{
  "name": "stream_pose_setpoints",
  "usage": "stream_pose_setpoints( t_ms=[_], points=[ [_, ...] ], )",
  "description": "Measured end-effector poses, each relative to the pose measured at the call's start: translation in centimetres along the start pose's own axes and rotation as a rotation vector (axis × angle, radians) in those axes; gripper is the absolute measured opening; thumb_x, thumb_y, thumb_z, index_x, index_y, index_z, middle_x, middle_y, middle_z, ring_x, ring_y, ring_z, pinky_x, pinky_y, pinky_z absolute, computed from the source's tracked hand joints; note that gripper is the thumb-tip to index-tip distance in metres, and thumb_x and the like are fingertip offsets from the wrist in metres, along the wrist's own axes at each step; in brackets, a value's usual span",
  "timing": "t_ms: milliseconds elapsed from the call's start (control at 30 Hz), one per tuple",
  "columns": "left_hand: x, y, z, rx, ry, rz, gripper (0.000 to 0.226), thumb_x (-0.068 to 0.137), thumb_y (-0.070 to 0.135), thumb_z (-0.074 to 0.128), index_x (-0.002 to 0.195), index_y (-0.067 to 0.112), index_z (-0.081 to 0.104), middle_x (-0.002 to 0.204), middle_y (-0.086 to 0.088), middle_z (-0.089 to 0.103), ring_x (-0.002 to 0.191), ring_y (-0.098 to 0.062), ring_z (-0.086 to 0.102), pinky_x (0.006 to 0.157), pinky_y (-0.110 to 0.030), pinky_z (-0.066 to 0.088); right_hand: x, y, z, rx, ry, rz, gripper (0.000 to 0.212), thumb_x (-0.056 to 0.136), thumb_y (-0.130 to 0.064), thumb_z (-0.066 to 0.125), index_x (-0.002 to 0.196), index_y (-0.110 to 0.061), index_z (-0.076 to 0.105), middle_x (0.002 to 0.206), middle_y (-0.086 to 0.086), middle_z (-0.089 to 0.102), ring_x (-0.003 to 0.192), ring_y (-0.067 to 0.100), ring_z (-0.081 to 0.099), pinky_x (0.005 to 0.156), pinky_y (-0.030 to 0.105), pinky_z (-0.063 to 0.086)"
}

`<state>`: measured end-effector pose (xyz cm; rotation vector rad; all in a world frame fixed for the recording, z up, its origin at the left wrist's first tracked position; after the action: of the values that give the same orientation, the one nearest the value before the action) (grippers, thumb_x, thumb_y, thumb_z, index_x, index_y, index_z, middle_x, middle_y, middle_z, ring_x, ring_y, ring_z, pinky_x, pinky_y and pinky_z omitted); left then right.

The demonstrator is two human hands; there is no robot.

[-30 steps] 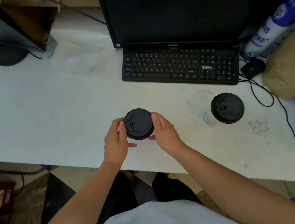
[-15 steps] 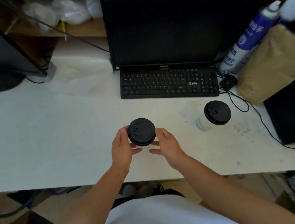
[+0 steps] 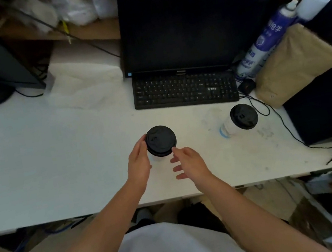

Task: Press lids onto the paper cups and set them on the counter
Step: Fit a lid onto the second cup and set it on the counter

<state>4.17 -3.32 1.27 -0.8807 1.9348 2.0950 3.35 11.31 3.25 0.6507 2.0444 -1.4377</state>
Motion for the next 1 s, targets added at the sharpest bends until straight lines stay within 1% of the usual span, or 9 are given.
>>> stream_pose_setpoints(
  t_ms=[67, 167, 267, 333, 500, 633, 733, 867, 1000],
  points=[
    [0.3, 0.1, 0.1, 0.007, -0.014, -0.011, 0.038, 0.108, 0.037, 0.032, 0.140, 0.034, 0.053, 0.135, 0.009, 0.055, 0.118, -0.022, 0.052, 0.079, -0.033, 0.046, 0.4, -0.5, -0.9, -0.019, 0.028, -0.004, 0.039, 0.099, -0.046, 0.057, 0.123, -0.016, 0.054, 0.114, 0.004, 0.065, 0.093, 0.023, 0.069, 0.075, 0.037, 0.062],
    [0.7, 0.4, 0.5, 0.019, -0.008, -0.020, 0.036, 0.108, 0.037, 0.034, 0.138, 0.033, 0.054, 0.133, 0.008, 0.056, 0.116, -0.023, 0.054, 0.086, -0.037, 0.050, 1.3, -1.3, -1.8, -0.058, -0.031, -0.064, 0.053, 0.099, -0.046, 0.058, 0.145, -0.025, 0.040, 0.131, 0.002, 0.056, 0.110, 0.026, 0.064, 0.081, 0.037, 0.061],
    [1.1, 1.0, 0.8, 0.022, 0.011, -0.046, 0.035, 0.106, 0.042, 0.035, 0.135, 0.036, 0.055, 0.130, 0.007, 0.057, 0.115, -0.024, 0.055, 0.089, -0.040, 0.052, 2.5, -2.0, -2.1, -0.084, -0.140, -0.124, 0.056, 0.101, -0.050, 0.052, 0.152, -0.037, 0.036, 0.152, -0.003, 0.044, 0.130, 0.026, 0.052, 0.089, 0.038, 0.058],
    [1.3, 1.4, 0.9, 0.034, 0.006, -0.068, 0.036, 0.106, 0.046, 0.035, 0.134, 0.037, 0.053, 0.130, 0.007, 0.055, 0.116, -0.024, 0.055, 0.088, -0.039, 0.052, 3.1, -2.2, -2.2, -0.116, -0.208, -0.144, 0.057, 0.101, -0.055, 0.049, 0.154, -0.039, 0.035, 0.157, -0.007, 0.040, 0.136, 0.024, 0.046, 0.095, 0.041, 0.054],
    [1.4, 2.4, 1.9, 0.044, 0.000, -0.113, 0.037, 0.106, 0.048, 0.030, 0.127, 0.030, 0.055, 0.128, 0.000, 0.055, 0.114, -0.026, 0.055, 0.090, -0.042, 0.053, 3.7, -2.9, -3.0, -0.158, -0.272, -0.232, 0.051, 0.100, -0.058, 0.048, 0.149, -0.043, 0.041, 0.142, -0.011, 0.052, 0.130, 0.017, 0.050, 0.100, 0.041, 0.051],
    [1.8, 3.1, 3.0, -0.036, -0.010, -0.153, 0.045, 0.107, 0.047, 0.028, 0.134, 0.022, 0.054, 0.126, -0.005, 0.057, 0.113, -0.029, 0.058, 0.093, -0.045, 0.052, 4.3, -3.8, -4.2, -0.209, -0.265, -0.312, 0.048, 0.098, -0.058, 0.052, 0.144, -0.046, 0.045, 0.143, -0.008, 0.055, 0.129, 0.015, 0.053, 0.109, 0.044, 0.048],
    [2.0, 3.6, 3.7, -0.201, -0.045, -0.264, 0.044, 0.107, 0.046, 0.032, 0.130, 0.019, 0.057, 0.127, -0.008, 0.061, 0.114, -0.034, 0.060, 0.085, -0.043, 0.055, 4.3, -4.5, -4.9, -0.242, -0.285, -0.347, 0.045, 0.097, -0.057, 0.053, 0.141, -0.051, 0.046, 0.141, -0.009, 0.056, 0.127, 0.016, 0.055, 0.103, 0.040, 0.051],
    [2.6, 4.1, 3.8, -0.369, -0.089, -0.386, 0.041, 0.105, 0.045, 0.039, 0.118, 0.016, 0.064, 0.123, -0.012, 0.064, 0.108, -0.039, 0.062, 0.076, -0.044, 0.057, 4.2, -5.5, -5.6, -0.345, -0.307, -0.391, 0.048, 0.100, -0.056, 0.049, 0.146, -0.046, 0.044, 0.141, -0.012, 0.059, 0.128, 0.016, 0.056, 0.099, 0.036, 0.051],
    [3.1, 4.2, 3.0, -0.445, -0.147, -0.436, 0.038, 0.105, 0.041, 0.043, 0.115, 0.013, 0.067, 0.121, -0.018, 0.065, 0.106, -0.037, 0.064, 0.071, -0.042, 0.059, 2.8, -6.9, -6.0, -0.484, -0.348, -0.444, 0.054, 0.099, -0.043, 0.059, 0.148, -0.046, 0.037, 0.128, -0.014, 0.062, 0.112, 0.009, 0.059, 0.074, 0.013, 0.046]
  ],
)
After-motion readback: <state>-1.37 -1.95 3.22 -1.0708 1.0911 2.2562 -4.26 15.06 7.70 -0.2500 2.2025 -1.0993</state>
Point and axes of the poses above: each hand's wrist, its own x-axis towards the middle knuckle, its own z-axis out of the palm, y = z × x, the point moved 1 cm from there along x, towards the middle knuckle
